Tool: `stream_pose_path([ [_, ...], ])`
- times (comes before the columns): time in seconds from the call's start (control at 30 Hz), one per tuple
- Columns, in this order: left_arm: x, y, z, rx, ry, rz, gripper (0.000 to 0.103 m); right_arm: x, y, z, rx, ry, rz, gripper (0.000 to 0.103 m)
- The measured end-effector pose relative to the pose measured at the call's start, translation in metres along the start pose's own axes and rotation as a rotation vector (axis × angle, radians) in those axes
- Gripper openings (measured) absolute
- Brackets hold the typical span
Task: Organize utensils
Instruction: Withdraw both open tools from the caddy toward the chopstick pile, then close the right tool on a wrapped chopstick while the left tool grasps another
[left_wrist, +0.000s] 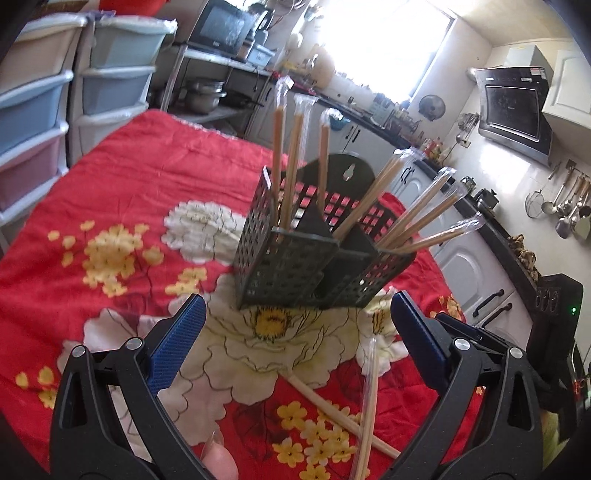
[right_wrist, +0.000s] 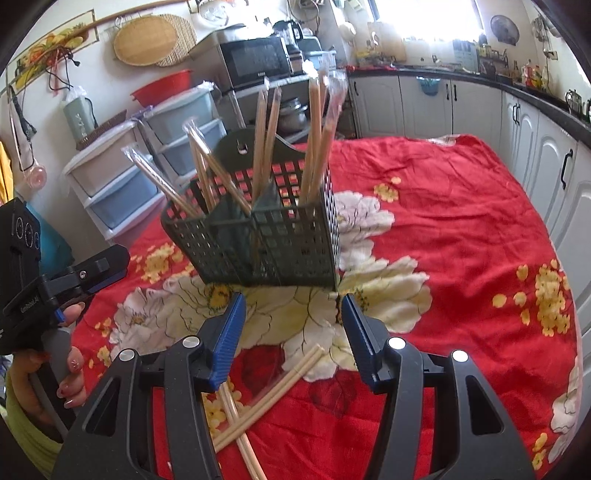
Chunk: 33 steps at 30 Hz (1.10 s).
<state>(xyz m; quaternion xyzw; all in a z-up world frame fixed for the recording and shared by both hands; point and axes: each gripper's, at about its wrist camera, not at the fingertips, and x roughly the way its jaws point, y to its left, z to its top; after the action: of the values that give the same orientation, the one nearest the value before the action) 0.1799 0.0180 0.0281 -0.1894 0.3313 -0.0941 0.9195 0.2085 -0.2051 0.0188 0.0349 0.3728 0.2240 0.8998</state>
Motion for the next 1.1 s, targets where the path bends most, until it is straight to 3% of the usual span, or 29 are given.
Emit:
stream_pose_path([
  [0.27, 0.015, 0.012, -0.016, -0.059, 0.086, -0.032, 0.092, 0.019, -0.004, -0.014, 0.011, 0.076, 0.000, 0.051],
  [0.37, 0.021, 0.018, -0.027, -0.082, 0.123, -0.041, 0.090, 0.028, -0.007, -0.020, 0.022, 0.113, 0.003, 0.046],
  [0.57, 0.031, 0.027, -0.043, -0.128, 0.198, -0.073, 0.078, 0.045, -0.011, -0.027, 0.040, 0.170, 0.002, 0.042],
  [0.67, 0.036, 0.029, -0.051, -0.146, 0.240, -0.094, 0.067, 0.054, -0.013, -0.030, 0.052, 0.200, 0.006, 0.040],
  [0.83, 0.045, 0.031, -0.062, -0.172, 0.297, -0.138, 0.054, 0.065, -0.019, -0.033, 0.084, 0.253, 0.012, 0.031],
  [1.1, 0.067, 0.027, -0.060, -0.204, 0.348, -0.193, 0.040, 0.073, -0.029, -0.032, 0.140, 0.268, 0.050, 0.023],
])
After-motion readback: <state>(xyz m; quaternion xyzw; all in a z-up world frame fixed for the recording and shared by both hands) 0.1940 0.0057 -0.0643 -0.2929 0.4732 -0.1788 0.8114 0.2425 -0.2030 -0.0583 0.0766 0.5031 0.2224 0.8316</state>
